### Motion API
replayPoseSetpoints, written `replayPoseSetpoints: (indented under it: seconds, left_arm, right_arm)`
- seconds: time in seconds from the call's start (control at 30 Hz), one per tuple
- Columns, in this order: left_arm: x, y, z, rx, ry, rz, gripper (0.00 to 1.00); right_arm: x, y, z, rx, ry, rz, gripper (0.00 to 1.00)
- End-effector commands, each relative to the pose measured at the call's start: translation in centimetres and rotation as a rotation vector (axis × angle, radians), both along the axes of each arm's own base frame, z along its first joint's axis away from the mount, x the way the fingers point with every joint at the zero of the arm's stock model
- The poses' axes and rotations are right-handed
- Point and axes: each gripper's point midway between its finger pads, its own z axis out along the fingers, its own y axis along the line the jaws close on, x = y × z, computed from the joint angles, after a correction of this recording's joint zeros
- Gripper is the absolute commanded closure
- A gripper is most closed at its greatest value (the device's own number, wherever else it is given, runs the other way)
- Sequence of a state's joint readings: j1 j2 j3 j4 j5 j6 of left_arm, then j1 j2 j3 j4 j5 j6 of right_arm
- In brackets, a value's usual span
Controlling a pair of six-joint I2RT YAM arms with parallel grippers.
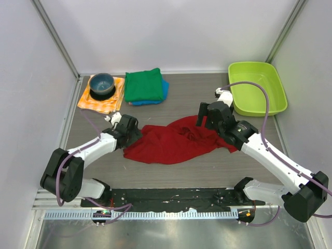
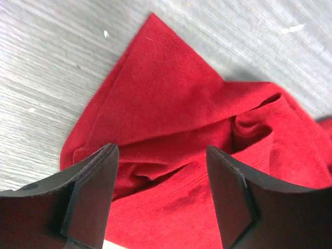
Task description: Fold and stack the t-shirts
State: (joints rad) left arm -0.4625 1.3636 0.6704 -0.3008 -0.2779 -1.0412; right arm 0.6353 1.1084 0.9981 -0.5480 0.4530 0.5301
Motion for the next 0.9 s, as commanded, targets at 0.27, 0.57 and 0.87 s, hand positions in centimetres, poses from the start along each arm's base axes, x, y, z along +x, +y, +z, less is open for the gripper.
replayPoseSetpoints:
  seconds: [0.27,0.57,0.87]
  left_arm:
    - [6.9,2.0,1.6,0.196,-0.006,0.076,0.23]
    - [8.3,3.9,-0.2,0.215,0.043,0.123,0.29]
    - [9.6,5.9,-0.3,0.214,0.049,0.159,0.29]
  right_arm:
    - [0.2,-0.3,0.7,-0.007,-0.033,-0.011,0.09]
    - [0.3,-0.7,-0.1,-0.043,-0.026,-0.021,0.09]
    - [0.5,-0.3,-1.3,-0.039,-0.012,-0.014,0.09]
